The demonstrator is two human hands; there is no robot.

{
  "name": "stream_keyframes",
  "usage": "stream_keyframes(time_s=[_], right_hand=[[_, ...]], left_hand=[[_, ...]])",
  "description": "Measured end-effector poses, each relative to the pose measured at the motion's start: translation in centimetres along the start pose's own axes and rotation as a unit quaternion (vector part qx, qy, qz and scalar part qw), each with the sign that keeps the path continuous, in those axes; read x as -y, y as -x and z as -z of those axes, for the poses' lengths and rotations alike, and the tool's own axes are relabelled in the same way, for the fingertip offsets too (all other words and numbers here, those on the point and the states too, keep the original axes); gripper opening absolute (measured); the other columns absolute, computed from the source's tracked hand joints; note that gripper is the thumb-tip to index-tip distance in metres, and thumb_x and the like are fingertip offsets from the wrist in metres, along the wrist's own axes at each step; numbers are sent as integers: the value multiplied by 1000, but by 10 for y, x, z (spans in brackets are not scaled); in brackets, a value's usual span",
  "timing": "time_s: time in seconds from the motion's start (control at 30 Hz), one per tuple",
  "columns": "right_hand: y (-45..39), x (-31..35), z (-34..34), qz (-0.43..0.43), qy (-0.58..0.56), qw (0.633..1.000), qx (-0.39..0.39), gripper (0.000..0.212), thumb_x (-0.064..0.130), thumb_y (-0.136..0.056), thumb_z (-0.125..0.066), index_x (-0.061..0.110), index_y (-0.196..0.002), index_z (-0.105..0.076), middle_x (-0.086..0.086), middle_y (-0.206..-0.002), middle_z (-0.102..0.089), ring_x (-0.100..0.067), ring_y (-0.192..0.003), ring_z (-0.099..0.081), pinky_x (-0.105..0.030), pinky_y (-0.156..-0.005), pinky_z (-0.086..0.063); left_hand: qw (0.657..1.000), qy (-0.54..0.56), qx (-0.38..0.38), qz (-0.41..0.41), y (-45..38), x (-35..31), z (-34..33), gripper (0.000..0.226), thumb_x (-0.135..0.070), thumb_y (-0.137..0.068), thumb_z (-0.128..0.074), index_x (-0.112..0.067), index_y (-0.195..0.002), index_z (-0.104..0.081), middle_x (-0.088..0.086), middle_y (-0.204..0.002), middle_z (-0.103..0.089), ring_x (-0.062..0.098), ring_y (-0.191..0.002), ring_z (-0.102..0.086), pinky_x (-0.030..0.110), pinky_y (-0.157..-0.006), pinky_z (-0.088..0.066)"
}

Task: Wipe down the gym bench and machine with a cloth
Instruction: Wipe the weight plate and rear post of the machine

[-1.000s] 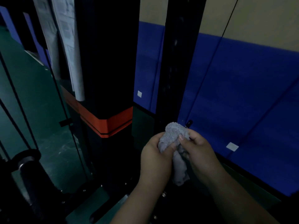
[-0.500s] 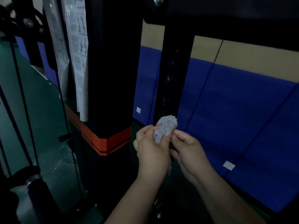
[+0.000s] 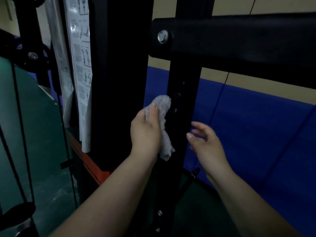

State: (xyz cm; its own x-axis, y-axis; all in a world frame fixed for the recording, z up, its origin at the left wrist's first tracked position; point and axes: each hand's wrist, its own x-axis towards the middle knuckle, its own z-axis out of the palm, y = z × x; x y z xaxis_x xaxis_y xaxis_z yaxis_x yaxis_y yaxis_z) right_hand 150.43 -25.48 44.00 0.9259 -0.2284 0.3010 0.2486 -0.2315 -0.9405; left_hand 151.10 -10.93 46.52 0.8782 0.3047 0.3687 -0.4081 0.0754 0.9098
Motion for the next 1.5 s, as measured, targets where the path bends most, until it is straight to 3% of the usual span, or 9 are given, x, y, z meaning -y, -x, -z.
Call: stream_keyframes(time_s=[0.2, 0.37, 0.5, 0.67, 0.83, 1.0, 1.1, 1.17, 1.5], right_hand=[[-43, 3, 10, 24, 50, 995, 78, 55, 16, -97, -52, 37, -144, -31, 10, -137, -47, -2, -117, -49, -4, -76, -44], [-52, 4, 17, 37, 45, 992, 115, 55, 6, -98, -48, 30, -145, -35, 9, -137, -48, 12, -105, -50, 3, -81, -40], [-54, -4, 19, 34, 53, 990, 123, 58, 7, -97, -50, 40, -142, -35, 13, -136, -50, 7, -110, -53, -3, -84, -44], [-51, -13, 14, 21, 43, 992, 119, 62, 11, -95, -55, 48, -138, -31, 23, -120, -51, 7, -108, -51, 1, -75, -43], [-53, -21, 14, 13, 46, 991, 122, 59, 13, -95, -56, 53, -131, -32, 23, -120, -55, 5, -111, -53, -4, -78, -44], [-49, -32, 17, 5, 45, 990, 135, 59, 11, -96, -53, 50, -134, -30, 27, -116, -51, 11, -107, -51, 0, -78, -42], [-45, -38, 19, 1, 56, 988, 145, 59, 8, -96, -52, 52, -130, -30, 31, -110, -51, 16, -101, -53, 0, -81, -42], [-42, -41, 20, -5, 55, 986, 155, 60, 6, -96, -51, 51, -131, -31, 27, -117, -53, 9, -109, -53, -3, -89, -42], [-33, -74, 15, -35, 46, 988, 146, 55, 3, -98, -46, 30, -145, -33, 8, -133, -55, -3, -123, -50, -23, -108, -38]], left_hand=[[952, -136, 36, -272, -77, -15, -31, 25, -15, -95, -54, -12, -118, -64, -3, -119, -50, -4, -104, -50, 7, -93, -38], [838, -305, 82, -446, -104, 21, -31, 29, -11, -91, -49, -13, -118, -59, 19, -115, -55, 32, -106, -55, 34, -91, -47], [855, -295, 207, -372, -74, 70, -5, 11, -10, -92, -59, -18, -97, -65, -3, -99, -59, -2, -94, -53, 15, -85, -38], [818, -324, 277, -387, -62, 84, 21, 32, -10, -87, -48, -3, -111, -68, 16, -107, -58, 3, -104, -46, 4, -95, -29], [865, -231, 91, -435, -91, 34, -15, 34, -6, -92, -53, -9, -125, -60, 5, -116, -44, 5, -112, -41, 10, -97, -35], [846, -299, 213, -387, -70, 113, -10, 31, -33, -92, -59, -15, -116, -62, 14, -123, -54, 30, -113, -53, 43, -100, -43], [759, -364, 357, -405, -27, 166, 30, 55, -59, -92, -37, -21, -128, -53, -1, -137, -46, 10, -125, -37, 5, -101, -21], [735, -390, 407, -376, -18, 177, 55, 50, -53, -95, -33, -23, -130, -52, -2, -135, -47, 12, -124, -41, 9, -99, -24], [832, -351, 202, -379, -31, 165, 10, 52, -8, -91, -46, -25, -139, -38, 6, -127, -32, 25, -114, -37, 20, -103, -24]])
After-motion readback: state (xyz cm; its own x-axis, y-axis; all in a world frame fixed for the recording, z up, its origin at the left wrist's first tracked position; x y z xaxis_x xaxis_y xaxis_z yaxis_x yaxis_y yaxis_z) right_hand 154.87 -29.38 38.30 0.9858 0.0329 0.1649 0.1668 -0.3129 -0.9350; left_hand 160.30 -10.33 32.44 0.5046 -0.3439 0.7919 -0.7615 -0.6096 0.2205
